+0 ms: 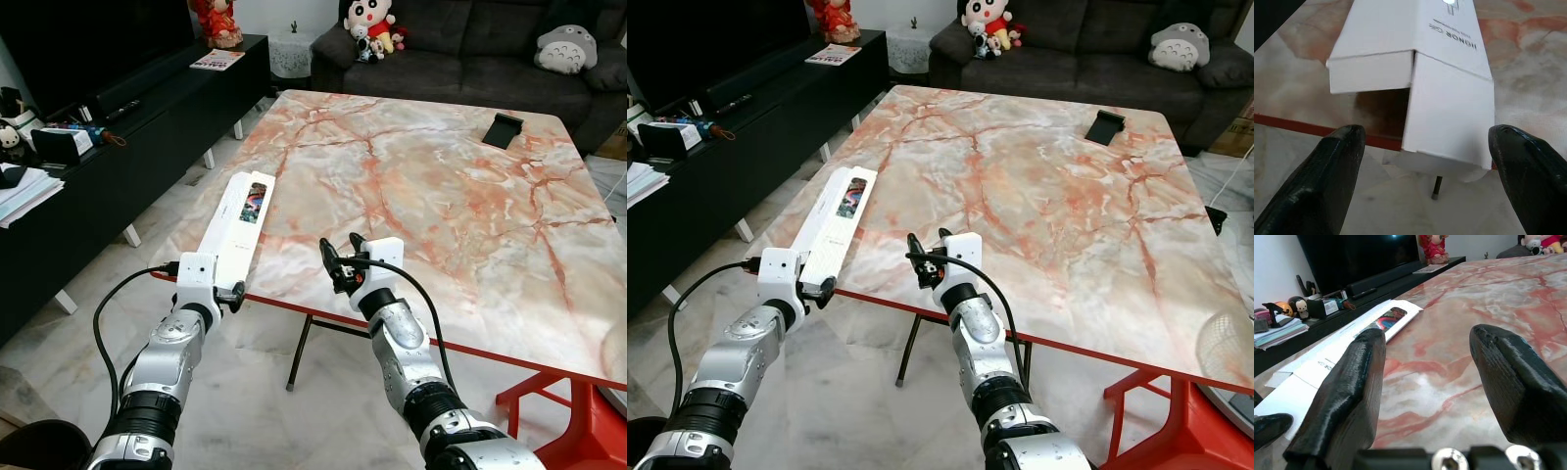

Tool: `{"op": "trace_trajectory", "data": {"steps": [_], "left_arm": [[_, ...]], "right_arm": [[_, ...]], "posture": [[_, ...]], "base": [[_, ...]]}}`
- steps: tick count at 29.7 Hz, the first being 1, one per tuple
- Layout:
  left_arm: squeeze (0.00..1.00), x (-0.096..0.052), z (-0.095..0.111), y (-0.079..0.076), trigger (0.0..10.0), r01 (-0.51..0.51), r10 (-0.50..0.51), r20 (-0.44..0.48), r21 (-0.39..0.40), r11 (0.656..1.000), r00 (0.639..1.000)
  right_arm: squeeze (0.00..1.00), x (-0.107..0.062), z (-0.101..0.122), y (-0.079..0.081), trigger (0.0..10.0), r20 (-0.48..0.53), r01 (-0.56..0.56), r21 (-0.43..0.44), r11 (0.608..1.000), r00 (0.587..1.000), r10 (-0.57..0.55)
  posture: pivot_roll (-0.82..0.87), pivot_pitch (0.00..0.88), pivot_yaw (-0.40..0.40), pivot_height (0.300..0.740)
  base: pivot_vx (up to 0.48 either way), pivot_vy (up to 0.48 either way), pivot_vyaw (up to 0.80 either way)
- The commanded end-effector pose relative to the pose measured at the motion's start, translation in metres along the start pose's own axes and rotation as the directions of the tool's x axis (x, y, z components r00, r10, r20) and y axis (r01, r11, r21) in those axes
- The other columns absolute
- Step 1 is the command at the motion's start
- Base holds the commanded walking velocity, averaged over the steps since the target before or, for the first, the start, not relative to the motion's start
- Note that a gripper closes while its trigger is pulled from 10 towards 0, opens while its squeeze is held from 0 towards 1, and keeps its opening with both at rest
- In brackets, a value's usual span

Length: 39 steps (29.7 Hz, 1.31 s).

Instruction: Picking trash to rubbish bin

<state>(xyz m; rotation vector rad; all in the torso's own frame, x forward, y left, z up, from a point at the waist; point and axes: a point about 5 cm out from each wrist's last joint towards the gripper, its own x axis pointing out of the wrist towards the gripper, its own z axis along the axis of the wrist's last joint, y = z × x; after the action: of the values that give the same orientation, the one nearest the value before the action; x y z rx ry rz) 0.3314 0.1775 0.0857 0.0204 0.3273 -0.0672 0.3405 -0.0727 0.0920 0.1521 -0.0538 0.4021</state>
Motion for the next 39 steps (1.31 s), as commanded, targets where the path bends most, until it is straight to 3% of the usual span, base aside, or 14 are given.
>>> {"op": "trace_trajectory", "data": {"steps": [1, 6, 10, 11, 12, 13, 14, 25, 39], "left_arm": [[0.00, 0.001, -0.001, 0.000, 10.0, -0.003, 0.004, -0.016, 0.022, 1.000, 1.000], [0.00, 0.003, 0.002, -0.001, 10.0, -0.013, 0.013, -0.003, 0.082, 0.997, 1.000], [0.00, 0.005, 0.005, -0.005, 10.0, -0.007, 0.006, 0.018, 0.064, 0.998, 1.000], [0.00, 0.005, 0.005, -0.007, 5.7, -0.004, 0.002, 0.021, 0.062, 0.998, 1.000], [0.00, 0.005, 0.005, -0.007, 5.7, -0.004, 0.002, 0.021, 0.062, 0.998, 1.000], [0.00, 0.005, 0.005, -0.007, 1.3, -0.003, 0.002, 0.024, 0.062, 0.998, 1.000], [0.00, 0.006, 0.006, -0.008, 0.0, -0.002, 0.000, 0.029, 0.060, 0.998, 1.000], [0.00, 0.007, 0.006, -0.013, 0.0, 0.020, -0.022, 0.036, 0.038, 0.999, 0.999], [0.00, 0.007, 0.015, -0.011, 0.0, 0.024, -0.013, 0.092, -0.119, 0.993, 0.996]], "right_arm": [[0.00, -0.001, -0.002, 0.002, 10.0, -0.007, -0.006, -0.003, 1.000, 1.000, 0.006], [0.00, -0.001, -0.003, 0.003, 10.0, -0.010, -0.007, -0.003, 1.000, 1.000, 0.007], [0.00, -0.001, -0.003, 0.003, 10.0, -0.011, -0.009, -0.003, 1.000, 1.000, 0.009], [0.00, -0.001, -0.003, 0.003, 10.0, -0.011, -0.009, -0.003, 1.000, 1.000, 0.009], [0.00, -0.001, -0.003, 0.003, 10.0, -0.011, -0.009, -0.003, 1.000, 1.000, 0.009], [0.00, -0.001, -0.003, 0.003, 10.0, -0.011, -0.009, -0.004, 1.000, 1.000, 0.009], [0.00, -0.001, -0.003, 0.003, 10.0, -0.011, -0.009, -0.004, 1.000, 1.000, 0.009], [0.00, -0.001, -0.003, 0.003, 10.0, -0.012, -0.012, -0.006, 1.000, 1.000, 0.012], [0.00, -0.002, -0.004, 0.003, 10.0, -0.016, -0.010, -0.005, 1.000, 1.000, 0.010]], "posture": [[-0.01, 0.000, -0.004, 0.740], [-0.01, 0.000, 0.002, 0.740], [-0.01, 0.000, 0.004, 0.740], [-0.01, 0.000, 0.004, 0.740], [-0.01, 0.000, 0.004, 0.740], [-0.01, 0.000, 0.004, 0.740], [-0.01, 0.000, 0.004, 0.740], [-0.01, 0.000, 0.000, 0.740], [-0.01, 0.000, 0.000, 0.740]], "base": [[0.000, 0.000, 0.00], [0.000, 0.000, 0.00], [0.000, 0.000, 0.00], [0.000, 0.000, 0.00], [0.000, 0.000, 0.00], [0.000, 0.000, 0.00], [0.000, 0.000, 0.00], [0.000, 0.000, 0.00], [0.000, 0.000, 0.00]]}}
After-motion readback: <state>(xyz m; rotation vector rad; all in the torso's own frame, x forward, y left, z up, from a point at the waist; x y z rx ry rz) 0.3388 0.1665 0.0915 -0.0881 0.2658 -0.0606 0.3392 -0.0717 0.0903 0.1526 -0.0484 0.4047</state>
